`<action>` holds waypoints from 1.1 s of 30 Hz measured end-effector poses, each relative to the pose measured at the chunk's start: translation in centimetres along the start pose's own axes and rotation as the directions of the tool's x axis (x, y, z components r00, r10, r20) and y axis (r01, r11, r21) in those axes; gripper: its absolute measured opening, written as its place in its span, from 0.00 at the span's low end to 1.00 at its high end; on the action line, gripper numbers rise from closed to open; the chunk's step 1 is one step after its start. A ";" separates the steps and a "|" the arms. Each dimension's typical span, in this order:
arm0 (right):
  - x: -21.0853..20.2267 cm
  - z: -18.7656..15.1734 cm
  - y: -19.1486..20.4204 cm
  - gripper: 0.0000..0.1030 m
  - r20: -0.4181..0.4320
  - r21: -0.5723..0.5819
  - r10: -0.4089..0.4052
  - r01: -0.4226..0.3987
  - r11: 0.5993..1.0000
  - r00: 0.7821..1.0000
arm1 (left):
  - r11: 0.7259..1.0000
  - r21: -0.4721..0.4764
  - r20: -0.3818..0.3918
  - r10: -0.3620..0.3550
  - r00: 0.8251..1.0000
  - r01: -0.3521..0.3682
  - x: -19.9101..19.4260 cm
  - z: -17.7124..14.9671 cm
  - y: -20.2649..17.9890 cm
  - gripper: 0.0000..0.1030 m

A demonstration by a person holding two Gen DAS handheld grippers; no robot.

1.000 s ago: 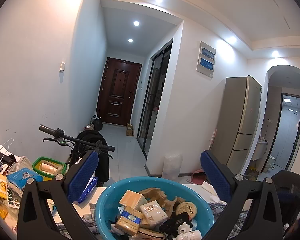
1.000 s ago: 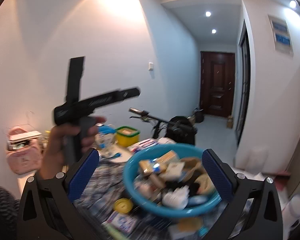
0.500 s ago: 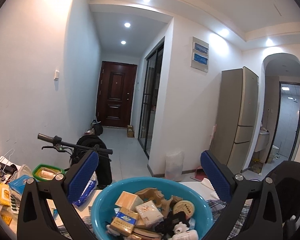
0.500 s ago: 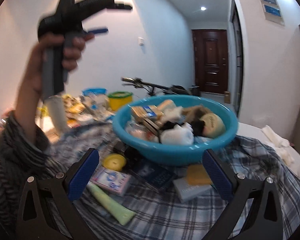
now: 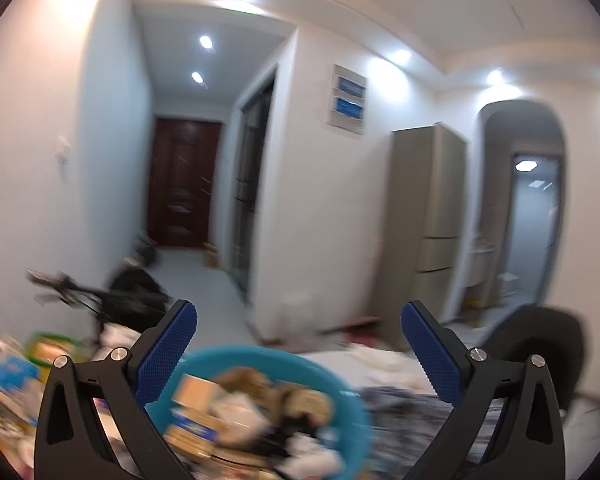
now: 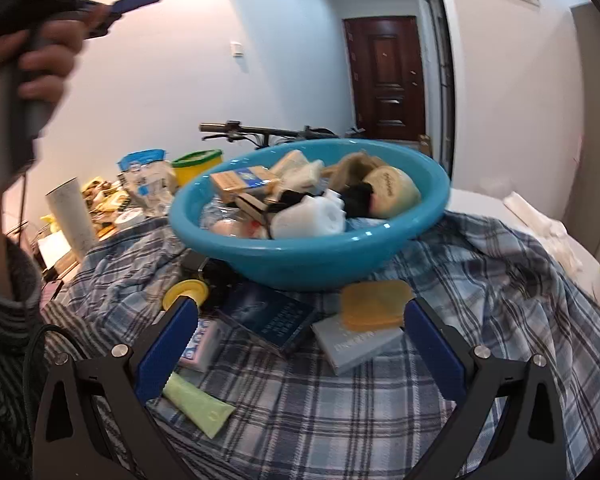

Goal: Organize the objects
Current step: 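Move both open tools back from the basin toward the items on the cloth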

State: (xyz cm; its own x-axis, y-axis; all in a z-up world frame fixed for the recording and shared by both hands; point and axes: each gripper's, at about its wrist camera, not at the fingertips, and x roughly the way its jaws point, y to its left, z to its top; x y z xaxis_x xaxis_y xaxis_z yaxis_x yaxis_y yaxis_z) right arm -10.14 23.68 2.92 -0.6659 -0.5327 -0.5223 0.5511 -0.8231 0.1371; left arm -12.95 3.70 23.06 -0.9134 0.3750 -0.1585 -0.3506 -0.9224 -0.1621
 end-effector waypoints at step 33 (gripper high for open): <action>-0.9 -0.4 2.9 1.00 0.029 -0.149 0.012 -0.008 0.989 1.000 | 0.965 0.102 -0.243 0.259 0.935 -0.241 -4.5 -16.1 1.7 1.00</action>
State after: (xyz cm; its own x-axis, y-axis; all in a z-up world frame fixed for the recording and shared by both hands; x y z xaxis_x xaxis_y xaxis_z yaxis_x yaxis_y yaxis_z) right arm -7.73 21.82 3.47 -0.6733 -0.5483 -0.4960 0.6250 -0.7805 0.0144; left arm -6.08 1.92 7.83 -0.8943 0.1337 -0.4271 -0.1389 -0.9901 -0.0191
